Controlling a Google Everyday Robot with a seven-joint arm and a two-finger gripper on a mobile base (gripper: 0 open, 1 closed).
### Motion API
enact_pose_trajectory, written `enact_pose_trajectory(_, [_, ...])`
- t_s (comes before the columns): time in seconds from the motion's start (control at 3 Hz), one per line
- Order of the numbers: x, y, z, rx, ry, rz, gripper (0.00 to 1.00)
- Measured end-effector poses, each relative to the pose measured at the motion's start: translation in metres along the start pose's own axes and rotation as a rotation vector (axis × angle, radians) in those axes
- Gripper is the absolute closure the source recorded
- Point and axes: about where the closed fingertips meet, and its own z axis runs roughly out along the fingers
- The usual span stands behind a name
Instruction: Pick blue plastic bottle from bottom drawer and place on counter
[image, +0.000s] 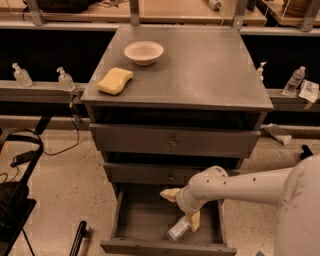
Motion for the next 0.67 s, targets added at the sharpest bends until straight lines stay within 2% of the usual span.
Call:
enact_pose_trajectory(0.33, [0.0012, 0.005, 0.0189, 0.002, -0.004, -0.04, 0.0])
enact_pose_trajectory(0.67, [0.0045, 0.0067, 0.0248, -0.013, -0.006, -0.058, 0.0])
